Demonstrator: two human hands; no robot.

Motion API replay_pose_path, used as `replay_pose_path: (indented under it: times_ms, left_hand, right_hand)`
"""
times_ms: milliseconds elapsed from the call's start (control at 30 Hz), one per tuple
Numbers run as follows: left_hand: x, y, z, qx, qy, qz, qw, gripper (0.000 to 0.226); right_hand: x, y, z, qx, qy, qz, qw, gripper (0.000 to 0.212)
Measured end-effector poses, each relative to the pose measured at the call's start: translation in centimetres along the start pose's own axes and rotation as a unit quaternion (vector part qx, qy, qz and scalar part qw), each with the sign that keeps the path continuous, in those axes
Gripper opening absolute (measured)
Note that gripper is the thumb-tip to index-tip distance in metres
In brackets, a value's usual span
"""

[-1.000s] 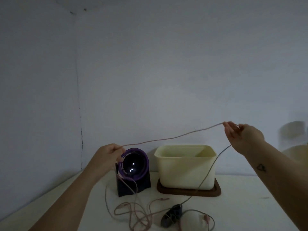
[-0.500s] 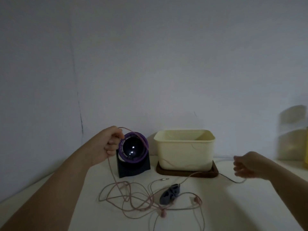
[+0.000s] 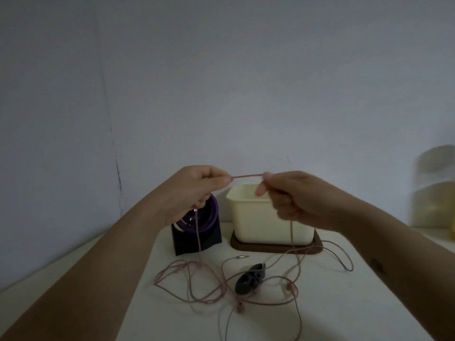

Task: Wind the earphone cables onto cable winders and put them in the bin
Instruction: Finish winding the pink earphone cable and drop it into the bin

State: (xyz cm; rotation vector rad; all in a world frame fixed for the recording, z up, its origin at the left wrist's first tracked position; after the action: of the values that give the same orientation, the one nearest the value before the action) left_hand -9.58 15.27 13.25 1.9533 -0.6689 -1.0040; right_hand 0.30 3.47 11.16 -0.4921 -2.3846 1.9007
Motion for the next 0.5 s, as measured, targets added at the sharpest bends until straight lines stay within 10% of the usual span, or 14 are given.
replay_pose_path:
  times_ms: [133, 267, 500]
  left_hand:
    - [-4.5, -2.7, 0.3, -0.024, 0.109, -0.001, 0.994, 0.009]
    - [-9.0, -4.3, 0.8, -0.023, 0.234, 0.039, 0.971, 0.012]
    - [-12.2, -5.6, 1.6, -0.023, 0.325, 0.072, 0.943, 0.016]
  right_hand:
    - [-9.4, 0.5, 0.9, -0.052, 0.227, -0.086, 0.969, 0.037]
    - [-17.4, 1.2, 5.5, -0.039, 0.480, 0.088, 0.872, 0.034]
    - [-22.0, 5.2, 9.6, 0.035, 0.575, 0.266, 0.773, 0.037]
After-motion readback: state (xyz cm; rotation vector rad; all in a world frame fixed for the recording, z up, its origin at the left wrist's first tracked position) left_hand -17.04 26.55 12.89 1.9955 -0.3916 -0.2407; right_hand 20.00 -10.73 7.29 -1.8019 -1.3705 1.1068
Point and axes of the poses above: each hand's wrist, its own z-axis away from the middle knuckle, its own x-axis out of the palm, y = z × x, the point moved 9 cm from there along -z, towards the middle knuckle, and after that the axes turned 2 degrees about -y, right-handed, at the moved point
